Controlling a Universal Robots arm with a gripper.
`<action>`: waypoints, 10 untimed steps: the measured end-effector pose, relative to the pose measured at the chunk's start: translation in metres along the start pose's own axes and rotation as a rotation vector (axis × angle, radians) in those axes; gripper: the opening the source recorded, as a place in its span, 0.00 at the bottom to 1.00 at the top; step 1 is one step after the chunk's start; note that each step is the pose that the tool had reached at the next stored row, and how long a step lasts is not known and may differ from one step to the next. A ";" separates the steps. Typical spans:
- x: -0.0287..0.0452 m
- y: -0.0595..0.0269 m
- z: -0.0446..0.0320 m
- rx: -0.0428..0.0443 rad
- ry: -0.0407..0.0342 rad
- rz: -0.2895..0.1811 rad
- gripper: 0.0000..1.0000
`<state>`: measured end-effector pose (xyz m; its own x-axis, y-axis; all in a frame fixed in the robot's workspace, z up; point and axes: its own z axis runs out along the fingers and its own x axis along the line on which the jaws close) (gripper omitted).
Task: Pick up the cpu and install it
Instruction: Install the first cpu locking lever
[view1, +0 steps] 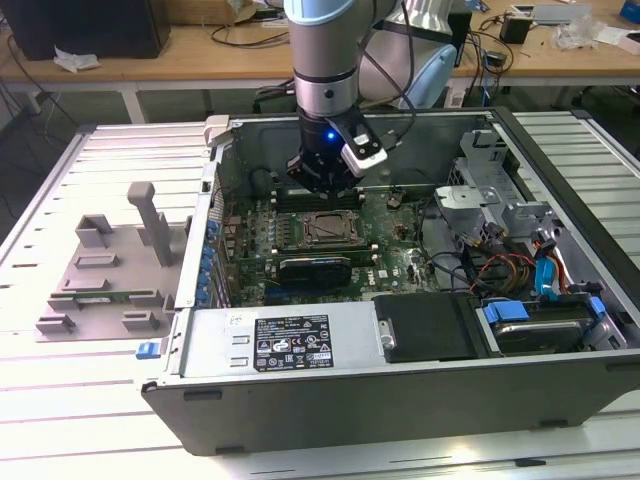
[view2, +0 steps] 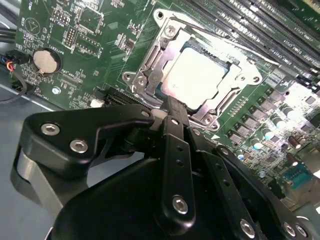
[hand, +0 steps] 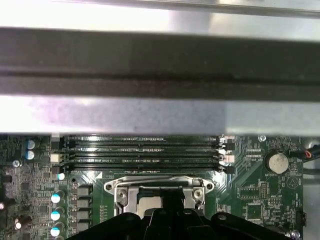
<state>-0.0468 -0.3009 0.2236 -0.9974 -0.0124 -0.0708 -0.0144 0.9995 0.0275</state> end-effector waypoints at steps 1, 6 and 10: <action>0.0001 -0.0028 -0.0001 0.0000 0.0000 0.000 0.11; 0.0009 -0.0147 -0.0005 0.0000 0.0000 0.000 0.11; 0.0014 -0.0207 -0.0006 -0.0001 0.0000 0.000 0.11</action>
<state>-0.0479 -0.3216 0.2235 -0.9974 -0.0125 -0.0708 -0.0144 0.9995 0.0275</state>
